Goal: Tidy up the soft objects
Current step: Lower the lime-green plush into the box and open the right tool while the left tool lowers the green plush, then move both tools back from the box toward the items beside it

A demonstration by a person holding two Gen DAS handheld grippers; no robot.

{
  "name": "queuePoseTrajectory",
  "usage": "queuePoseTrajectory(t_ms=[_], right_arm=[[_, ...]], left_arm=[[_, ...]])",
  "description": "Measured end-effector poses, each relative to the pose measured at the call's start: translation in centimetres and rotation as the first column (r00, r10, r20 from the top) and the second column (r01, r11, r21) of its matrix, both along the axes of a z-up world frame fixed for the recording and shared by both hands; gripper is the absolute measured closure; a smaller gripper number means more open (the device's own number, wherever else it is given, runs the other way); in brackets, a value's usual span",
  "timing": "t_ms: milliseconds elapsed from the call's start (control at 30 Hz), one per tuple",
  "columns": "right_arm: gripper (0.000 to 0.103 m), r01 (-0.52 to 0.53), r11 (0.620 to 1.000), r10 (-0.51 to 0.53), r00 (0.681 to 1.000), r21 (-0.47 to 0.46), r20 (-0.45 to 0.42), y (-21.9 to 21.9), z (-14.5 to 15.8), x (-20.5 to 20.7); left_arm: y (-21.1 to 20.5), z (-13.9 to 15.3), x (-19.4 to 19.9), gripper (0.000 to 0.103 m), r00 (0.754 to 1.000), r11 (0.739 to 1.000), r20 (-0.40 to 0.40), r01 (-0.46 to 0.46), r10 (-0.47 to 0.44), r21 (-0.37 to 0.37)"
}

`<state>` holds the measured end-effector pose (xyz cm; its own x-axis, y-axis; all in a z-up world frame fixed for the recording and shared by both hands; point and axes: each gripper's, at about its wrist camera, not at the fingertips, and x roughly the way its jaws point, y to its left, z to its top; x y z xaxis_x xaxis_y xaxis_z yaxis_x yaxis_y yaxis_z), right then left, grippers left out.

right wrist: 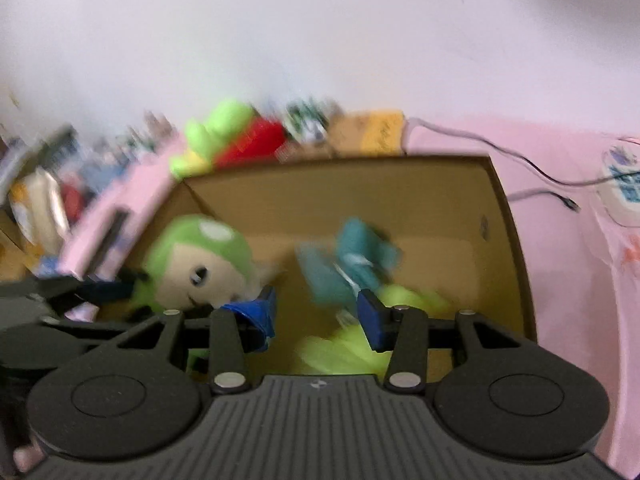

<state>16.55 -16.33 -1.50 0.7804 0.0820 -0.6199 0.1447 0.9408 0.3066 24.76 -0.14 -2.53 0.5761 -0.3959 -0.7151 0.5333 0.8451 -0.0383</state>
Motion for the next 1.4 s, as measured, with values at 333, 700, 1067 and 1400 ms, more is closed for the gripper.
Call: queuePoseTrajectory(t_ms=[333,700,1067,1400], right_arm=[[0.074,0.115,0.988,-0.088,0.968,-0.105,0.234,0.6,2.5,-4.3],[0.074,0.137,0.99,-0.13,0.963,-0.015,0.234,0.4,2.0,-8.8],[0.074,0.156,0.986,-0.164,0.966,0.053,0.201,1.3,1.6,-13.1],[0.074,0.168,0.98,-0.182,0.973,0.104,0.143,2.3,-0.1,-15.8]], left_arm=[[2.1,2.7,-1.7,0.031,0.995,0.997,0.066,-0.066,0.068,-0.035],[5.0,4.4,-5.2,0.031,0.988,0.989,0.073,-0.133,0.137,-0.059],[6.4,3.4,-9.1,0.031,0.992,0.993,0.033,-0.118,0.119,-0.031],[7.6,1.5,-11.3,0.03,0.992,0.993,-0.042,-0.117,0.117,-0.011]])
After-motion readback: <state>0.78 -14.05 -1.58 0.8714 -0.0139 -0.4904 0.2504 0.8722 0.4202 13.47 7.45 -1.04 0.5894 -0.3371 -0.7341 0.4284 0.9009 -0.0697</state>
